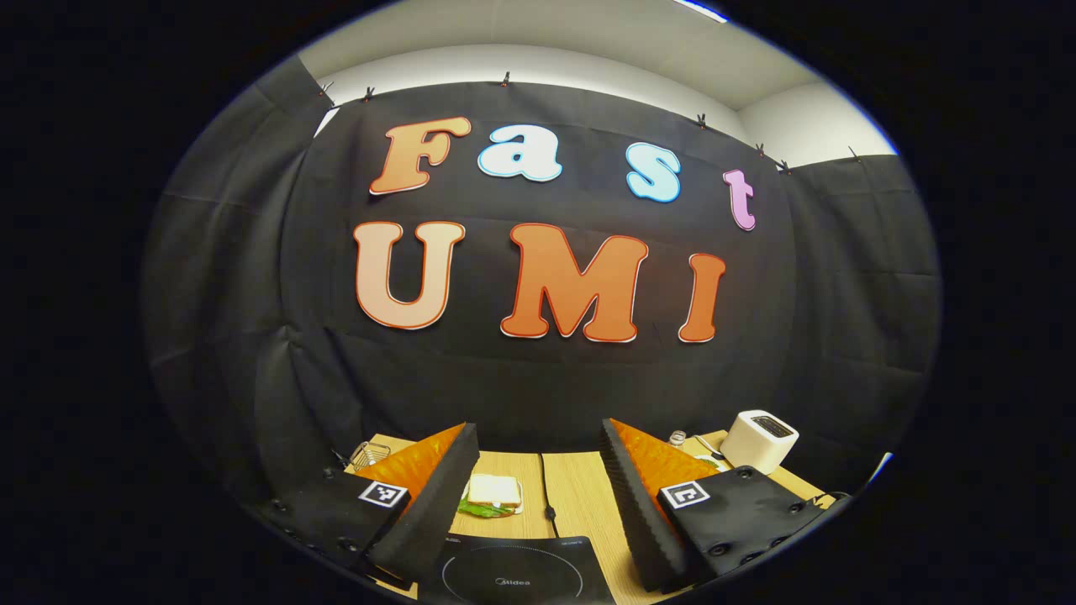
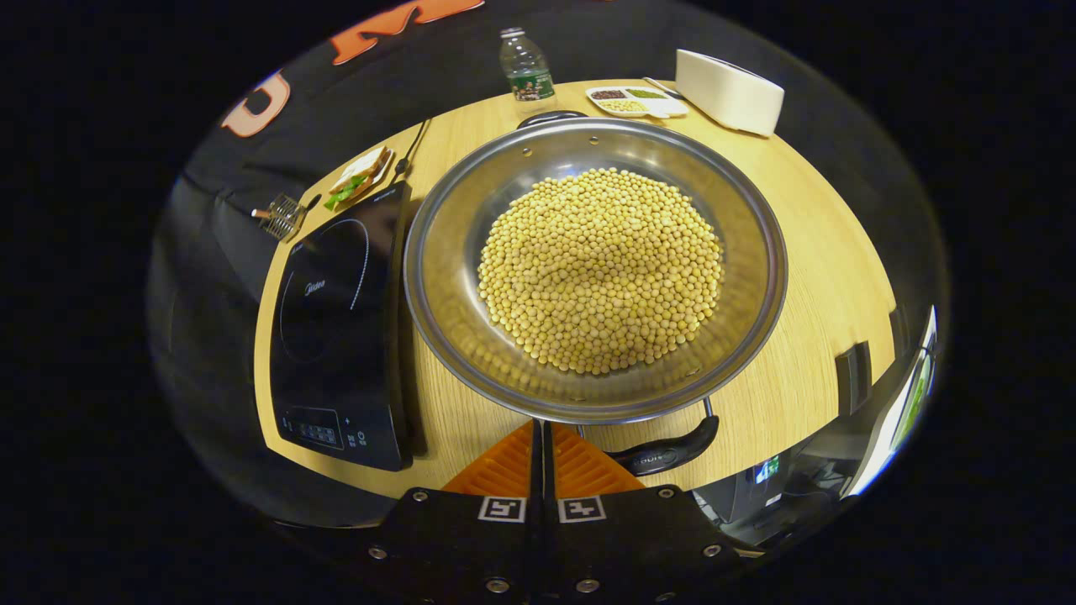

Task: First push the handle of the pot to place it horizontally, then grasp the pot with both hands and set it on the induction cooktop.

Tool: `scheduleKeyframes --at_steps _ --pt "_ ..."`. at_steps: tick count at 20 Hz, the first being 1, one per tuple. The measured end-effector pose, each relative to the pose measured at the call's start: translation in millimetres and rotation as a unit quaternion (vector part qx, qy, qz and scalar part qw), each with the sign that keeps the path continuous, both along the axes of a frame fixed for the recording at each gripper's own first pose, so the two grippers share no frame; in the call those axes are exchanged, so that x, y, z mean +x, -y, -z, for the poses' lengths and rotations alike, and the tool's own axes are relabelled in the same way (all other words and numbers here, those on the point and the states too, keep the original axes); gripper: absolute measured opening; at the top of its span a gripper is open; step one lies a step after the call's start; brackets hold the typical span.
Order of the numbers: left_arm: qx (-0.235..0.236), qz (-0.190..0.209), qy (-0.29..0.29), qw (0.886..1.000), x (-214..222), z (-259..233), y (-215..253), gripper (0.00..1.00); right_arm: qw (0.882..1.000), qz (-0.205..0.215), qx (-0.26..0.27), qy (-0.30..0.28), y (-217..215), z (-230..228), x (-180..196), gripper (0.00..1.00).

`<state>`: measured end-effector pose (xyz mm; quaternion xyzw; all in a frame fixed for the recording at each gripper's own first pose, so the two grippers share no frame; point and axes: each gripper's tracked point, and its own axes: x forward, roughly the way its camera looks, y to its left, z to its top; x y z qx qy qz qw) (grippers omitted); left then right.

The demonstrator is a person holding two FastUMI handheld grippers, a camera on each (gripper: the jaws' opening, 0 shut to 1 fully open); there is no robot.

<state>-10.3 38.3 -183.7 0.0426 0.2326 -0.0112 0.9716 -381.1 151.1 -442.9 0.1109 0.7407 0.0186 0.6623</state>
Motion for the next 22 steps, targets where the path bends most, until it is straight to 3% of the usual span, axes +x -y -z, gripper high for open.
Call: scheduleKeyframes --at_steps 5,6,11,13,17,22 --pt "-0.003 -0.011 -0.005 1.0 -1 0 13 0.98 1.0 0.022 -0.006 0.001 31 4 7 0.0" --pt "-0.002 -0.018 -0.003 1.0 -3 -1 16 0.94 1.0 0.02 -0.008 -0.001 39 5 9 0.0" --pt "0.011 -0.037 0.003 0.999 -12 -8 38 0.98 1.0 0.002 -0.02 0.004 87 9 13 0.0" --pt "0.021 -0.044 0.011 0.999 -13 -12 44 0.95 1.0 0.0 -0.019 0.005 103 12 19 0.0" --pt "0.025 -0.066 0.013 0.997 -21 -11 54 0.98 1.0 0.007 -0.023 0.011 137 20 36 0.0" --pt "0.036 -0.091 0.014 0.995 -29 -9 56 0.94 0.999 0.01 -0.023 0.02 168 30 59 0.0"
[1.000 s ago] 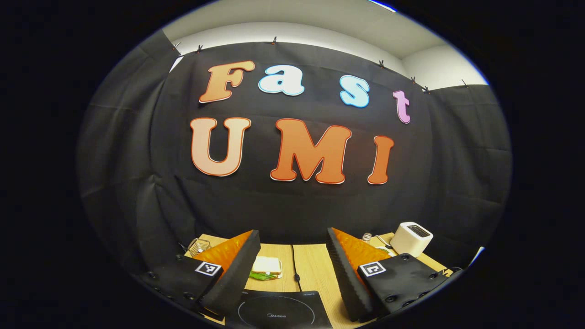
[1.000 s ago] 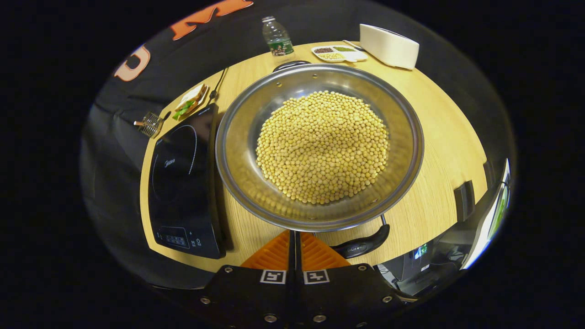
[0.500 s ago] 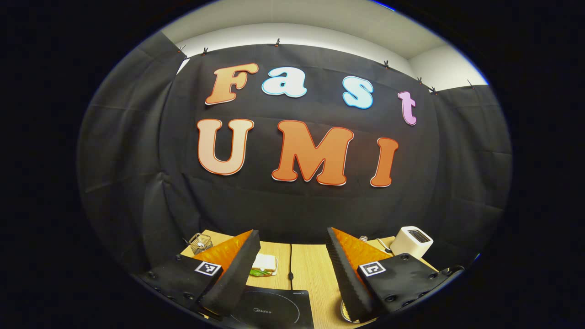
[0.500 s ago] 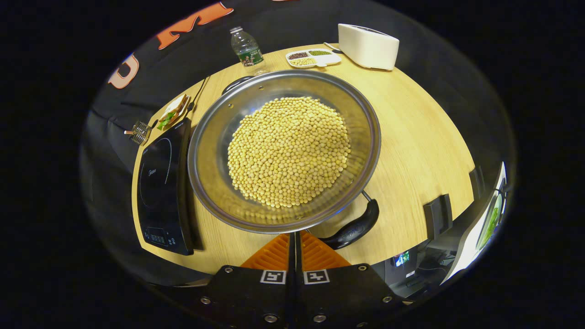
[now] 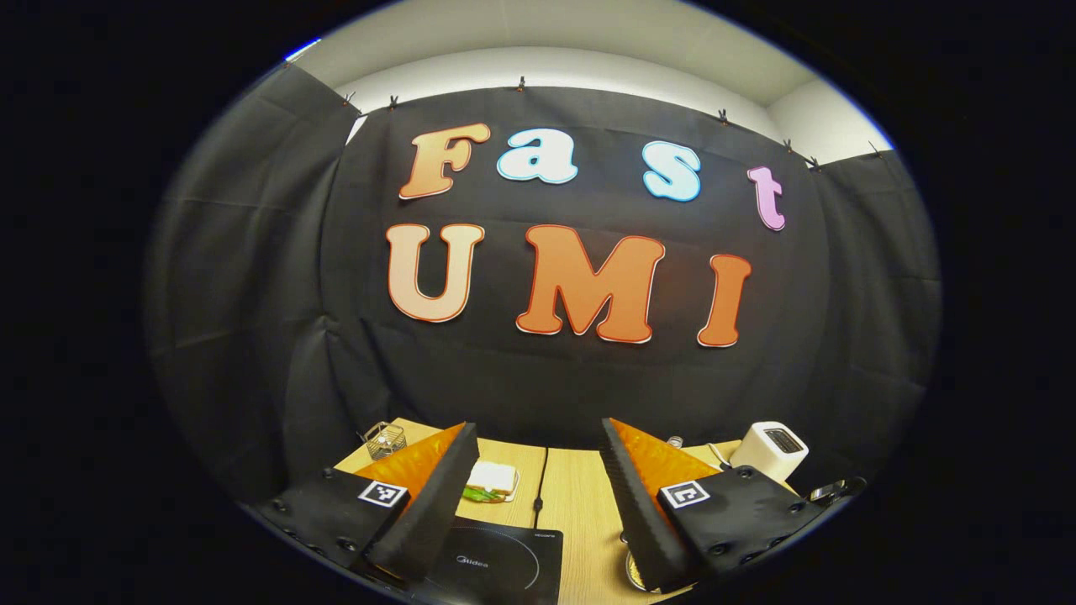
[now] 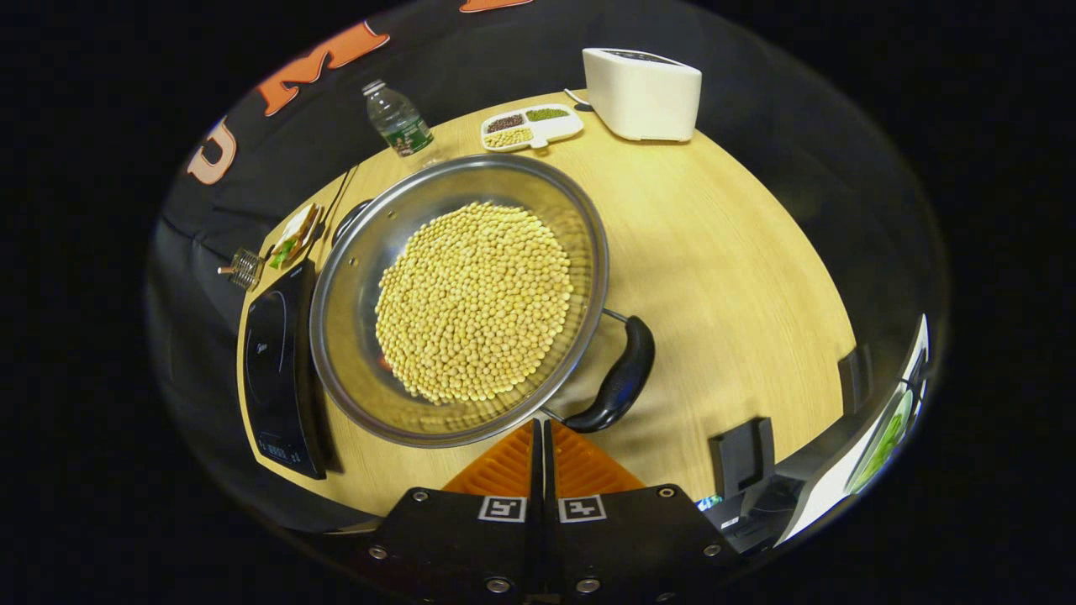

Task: First push the handle of the pot to place it horizontally, then grasp the pot with both hands and set it on the induction cooktop.

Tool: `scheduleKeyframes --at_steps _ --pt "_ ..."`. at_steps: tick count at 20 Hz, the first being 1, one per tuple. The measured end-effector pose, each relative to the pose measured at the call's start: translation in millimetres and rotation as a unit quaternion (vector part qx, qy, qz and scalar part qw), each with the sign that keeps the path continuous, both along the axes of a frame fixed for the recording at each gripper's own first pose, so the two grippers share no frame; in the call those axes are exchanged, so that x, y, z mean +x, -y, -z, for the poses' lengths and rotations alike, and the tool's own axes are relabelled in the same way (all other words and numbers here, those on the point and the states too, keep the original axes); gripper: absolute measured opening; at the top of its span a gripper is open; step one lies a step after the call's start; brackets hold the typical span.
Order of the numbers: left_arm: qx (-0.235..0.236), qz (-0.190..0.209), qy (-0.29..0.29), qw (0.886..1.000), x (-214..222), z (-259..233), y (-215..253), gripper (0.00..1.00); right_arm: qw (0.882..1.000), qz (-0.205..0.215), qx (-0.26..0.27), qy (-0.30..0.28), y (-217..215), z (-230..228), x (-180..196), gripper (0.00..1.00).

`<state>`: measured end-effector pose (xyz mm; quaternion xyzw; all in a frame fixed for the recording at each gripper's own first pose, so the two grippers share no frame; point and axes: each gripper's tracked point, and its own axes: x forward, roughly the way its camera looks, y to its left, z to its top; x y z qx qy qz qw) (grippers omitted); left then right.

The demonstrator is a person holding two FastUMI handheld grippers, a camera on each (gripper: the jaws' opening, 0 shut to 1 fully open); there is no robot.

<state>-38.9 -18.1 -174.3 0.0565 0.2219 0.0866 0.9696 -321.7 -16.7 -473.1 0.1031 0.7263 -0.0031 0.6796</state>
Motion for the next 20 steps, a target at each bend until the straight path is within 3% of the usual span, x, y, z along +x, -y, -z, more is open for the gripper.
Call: scheduleKeyframes --at_steps 9,11,12,14,15,16,20 --pt "0.012 -0.024 -0.011 1.0 -9 7 -2 0.94 1.0 -0.016 -0.007 0.005 36 24 47 0.0" --pt "0.009 -0.022 -0.029 0.999 -12 16 0 0.98 1.0 -0.021 -0.009 0.006 43 30 61 0.0" --pt "0.006 -0.021 -0.038 0.999 -14 21 1 0.94 1.0 -0.022 -0.01 0.006 46 33 68 0.0" --pt "0.001 -0.019 -0.06 0.998 -18 31 5 0.98 1.0 -0.028 -0.009 0.004 50 37 79 0.0" --pt "-0.001 -0.019 -0.071 0.997 -22 37 7 0.94 0.999 -0.033 -0.007 0.004 53 40 83 0.0" --pt "-0.004 -0.018 -0.082 0.996 -27 44 10 0.98 0.999 -0.04 -0.005 0.003 55 42 88 0.0" --pt "-0.014 -0.025 -0.138 0.99 -55 71 24 0.95 0.998 -0.069 0.006 0.001 60 49 105 0.0"
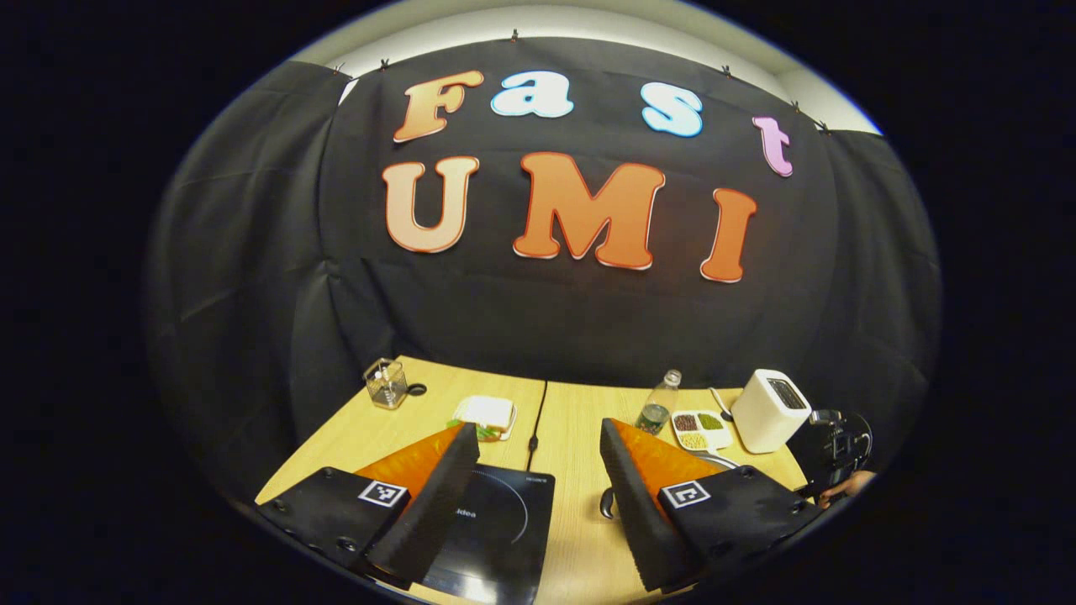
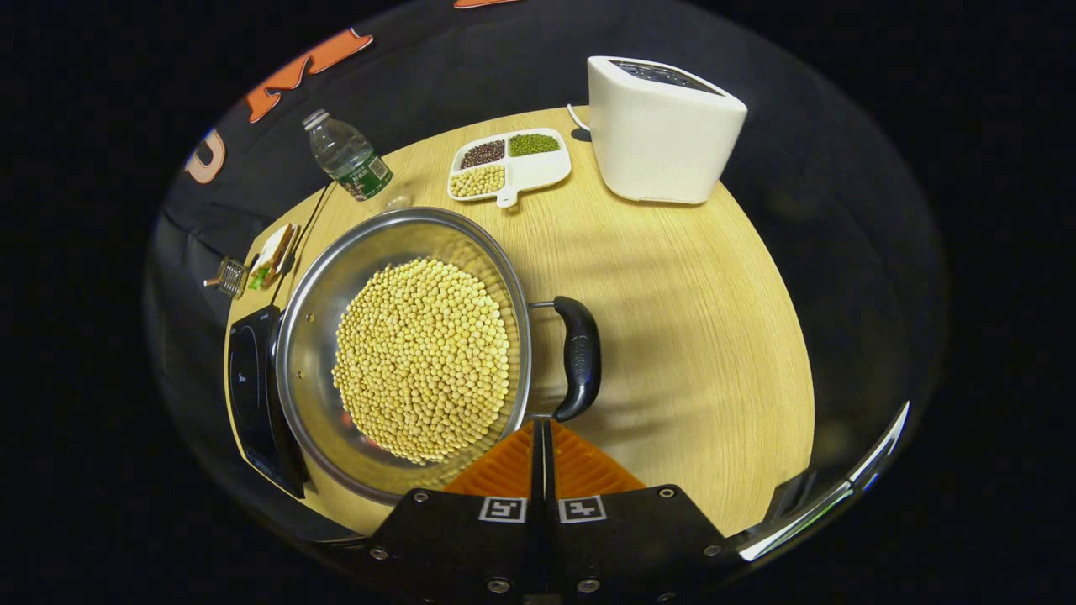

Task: First push the handle of the pot to place it horizontally, then grasp the pot with both hands and set it on the induction cooktop.

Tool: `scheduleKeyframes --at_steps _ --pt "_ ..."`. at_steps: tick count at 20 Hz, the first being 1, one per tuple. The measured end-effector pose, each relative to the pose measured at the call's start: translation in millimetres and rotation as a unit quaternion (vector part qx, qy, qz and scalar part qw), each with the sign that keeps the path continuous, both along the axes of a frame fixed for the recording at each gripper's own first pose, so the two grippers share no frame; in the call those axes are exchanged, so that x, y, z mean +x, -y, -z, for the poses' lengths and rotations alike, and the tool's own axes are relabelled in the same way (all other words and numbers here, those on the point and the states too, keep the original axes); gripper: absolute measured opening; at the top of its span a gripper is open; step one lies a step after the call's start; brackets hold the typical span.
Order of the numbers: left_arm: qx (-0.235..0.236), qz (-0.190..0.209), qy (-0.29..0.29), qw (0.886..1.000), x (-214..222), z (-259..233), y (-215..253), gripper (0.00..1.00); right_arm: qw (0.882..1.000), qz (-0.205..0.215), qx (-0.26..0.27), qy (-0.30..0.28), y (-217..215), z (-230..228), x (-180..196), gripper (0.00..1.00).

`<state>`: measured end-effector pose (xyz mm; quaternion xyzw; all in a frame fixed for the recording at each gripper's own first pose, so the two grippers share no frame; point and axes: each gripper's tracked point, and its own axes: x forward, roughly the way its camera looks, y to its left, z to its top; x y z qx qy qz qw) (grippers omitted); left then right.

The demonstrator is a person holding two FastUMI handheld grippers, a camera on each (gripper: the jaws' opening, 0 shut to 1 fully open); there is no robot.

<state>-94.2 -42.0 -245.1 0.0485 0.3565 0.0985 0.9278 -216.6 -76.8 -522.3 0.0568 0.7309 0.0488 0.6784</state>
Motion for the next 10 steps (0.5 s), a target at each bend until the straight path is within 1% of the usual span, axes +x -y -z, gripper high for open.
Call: scheduleKeyframes --at_steps 4,7,10 --pt "-0.005 -0.029 -0.043 0.999 -29 20 10 0.95 0.999 -0.036 0.011 0.002 4 7 17 0.0" --pt "-0.009 -0.049 -0.074 0.996 -52 35 16 0.95 0.998 -0.059 0.008 0.003 7 12 25 0.0" --pt "-0.026 -0.051 -0.121 0.991 -70 61 28 0.95 0.997 -0.073 0.008 0.01 9 8 23 0.0"
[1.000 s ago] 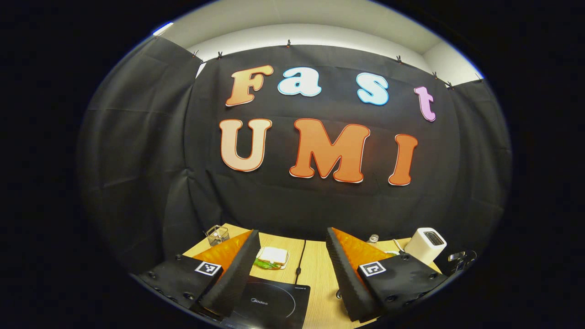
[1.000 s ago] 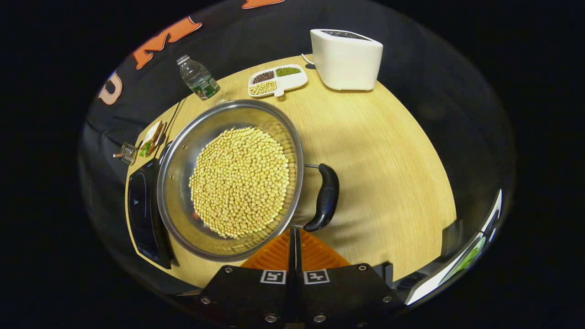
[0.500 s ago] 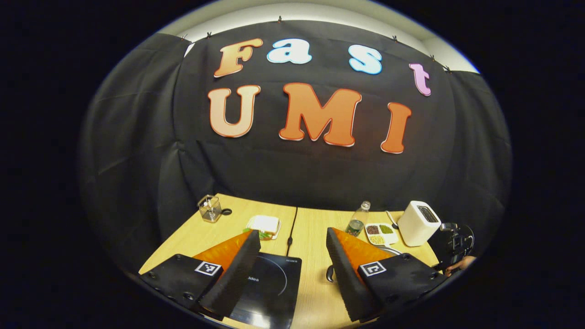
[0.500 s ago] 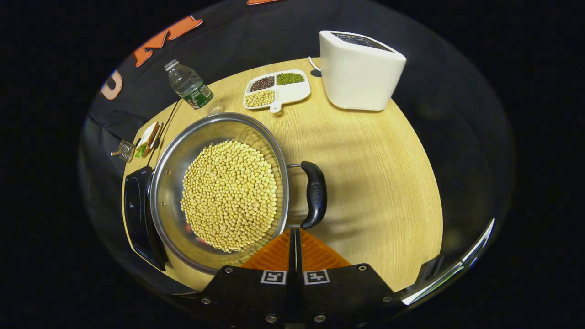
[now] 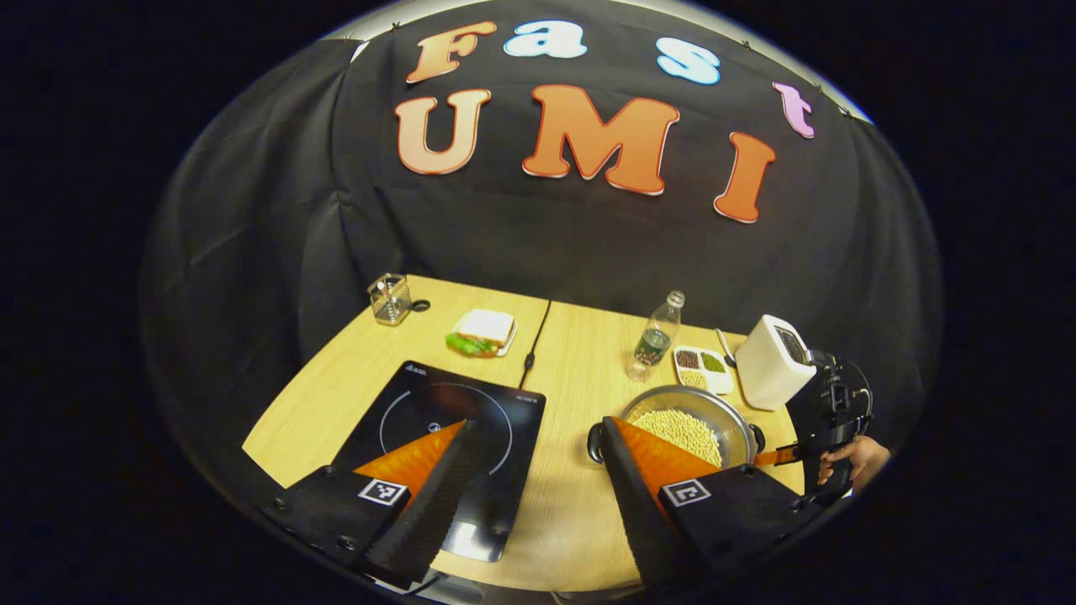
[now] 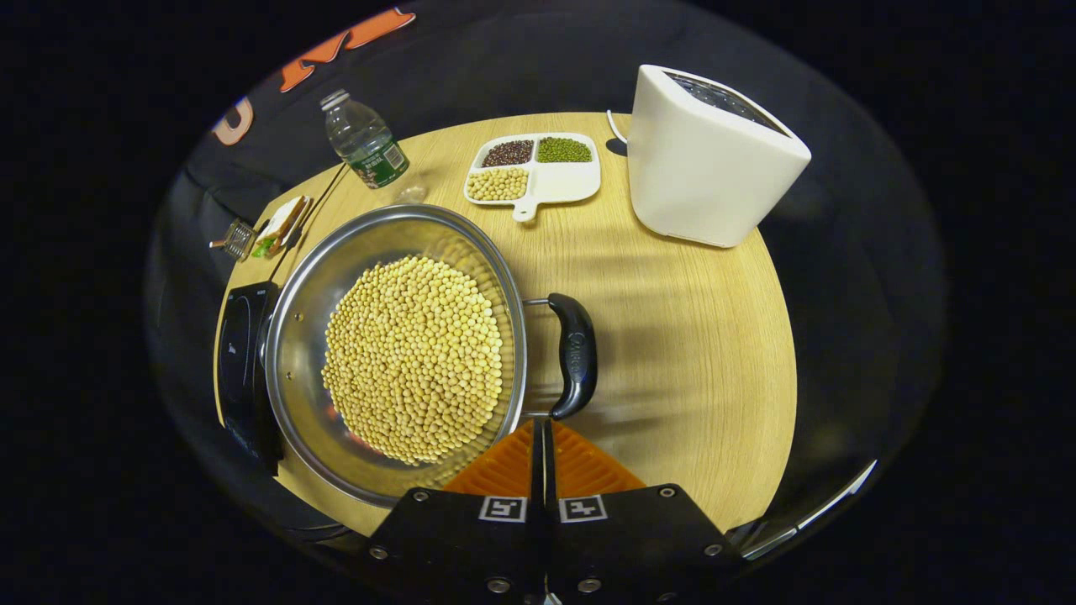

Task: First push the handle of the pot to place it horizontally, then grasp the pot with both hands and set it on the induction cooktop.

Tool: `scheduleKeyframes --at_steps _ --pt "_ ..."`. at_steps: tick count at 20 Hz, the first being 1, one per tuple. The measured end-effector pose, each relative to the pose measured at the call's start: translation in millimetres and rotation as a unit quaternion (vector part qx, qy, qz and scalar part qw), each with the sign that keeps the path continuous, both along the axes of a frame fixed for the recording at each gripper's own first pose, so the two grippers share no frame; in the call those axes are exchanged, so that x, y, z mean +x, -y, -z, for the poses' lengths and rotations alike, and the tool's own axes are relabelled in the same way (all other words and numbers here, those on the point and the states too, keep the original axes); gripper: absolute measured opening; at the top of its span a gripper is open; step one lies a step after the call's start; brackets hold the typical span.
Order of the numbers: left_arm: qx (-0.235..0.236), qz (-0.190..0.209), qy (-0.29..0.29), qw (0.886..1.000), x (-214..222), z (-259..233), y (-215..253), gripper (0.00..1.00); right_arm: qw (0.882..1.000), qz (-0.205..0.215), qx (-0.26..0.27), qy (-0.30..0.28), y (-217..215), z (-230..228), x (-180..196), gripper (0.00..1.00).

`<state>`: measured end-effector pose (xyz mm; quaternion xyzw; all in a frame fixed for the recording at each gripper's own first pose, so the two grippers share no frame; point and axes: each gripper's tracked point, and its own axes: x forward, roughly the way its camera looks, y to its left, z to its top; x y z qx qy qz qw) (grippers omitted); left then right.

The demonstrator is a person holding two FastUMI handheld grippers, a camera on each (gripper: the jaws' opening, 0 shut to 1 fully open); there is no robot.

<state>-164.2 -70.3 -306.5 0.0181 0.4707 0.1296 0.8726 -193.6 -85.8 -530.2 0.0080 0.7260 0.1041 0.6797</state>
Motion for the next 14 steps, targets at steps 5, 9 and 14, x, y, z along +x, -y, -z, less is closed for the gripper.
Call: scheduleKeyframes --at_steps 5,9,14 --pt "-0.057 0.026 -0.083 0.995 -5 51 26 0.95 0.997 0.066 0.038 0.013 -5 -34 5 0.08" --pt "-0.093 0.047 -0.119 0.987 14 95 38 0.92 0.995 0.084 0.029 0.042 4 -46 19 0.41" --pt "-0.123 0.078 -0.163 0.976 29 155 57 0.95 0.995 0.085 0.028 0.04 -9 -33 27 0.76"
